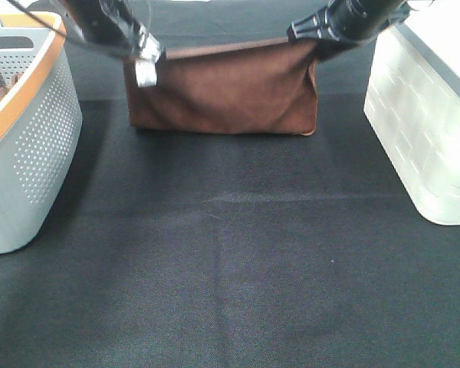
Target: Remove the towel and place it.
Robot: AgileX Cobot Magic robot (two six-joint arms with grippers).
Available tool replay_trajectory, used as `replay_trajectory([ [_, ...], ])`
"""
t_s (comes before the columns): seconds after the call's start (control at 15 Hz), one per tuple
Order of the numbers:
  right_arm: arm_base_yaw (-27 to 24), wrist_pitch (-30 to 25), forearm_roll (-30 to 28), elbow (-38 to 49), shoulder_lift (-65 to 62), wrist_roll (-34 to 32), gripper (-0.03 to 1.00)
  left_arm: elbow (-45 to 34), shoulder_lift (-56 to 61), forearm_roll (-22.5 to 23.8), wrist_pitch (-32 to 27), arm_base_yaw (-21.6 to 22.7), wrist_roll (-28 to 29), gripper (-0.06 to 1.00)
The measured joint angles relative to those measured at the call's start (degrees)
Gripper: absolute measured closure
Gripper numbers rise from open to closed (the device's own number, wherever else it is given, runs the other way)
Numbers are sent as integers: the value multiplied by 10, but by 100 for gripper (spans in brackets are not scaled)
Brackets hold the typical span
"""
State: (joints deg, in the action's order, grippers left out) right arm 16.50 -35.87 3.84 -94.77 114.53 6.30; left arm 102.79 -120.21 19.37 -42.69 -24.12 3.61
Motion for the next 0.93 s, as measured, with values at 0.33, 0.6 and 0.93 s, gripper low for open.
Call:
replay_trajectory([
  [0.33,0,-128,33,-1,0,14,97,0,1,-73,-140,-8,-17,94],
  [0.6,0,-229,41,-1,0,14,97,0,1,-170,-252,-8,-69,94],
  [0.93,-1,-307,41,1,-1,16,97,0,9,-220,-262,-8,-73,94],
])
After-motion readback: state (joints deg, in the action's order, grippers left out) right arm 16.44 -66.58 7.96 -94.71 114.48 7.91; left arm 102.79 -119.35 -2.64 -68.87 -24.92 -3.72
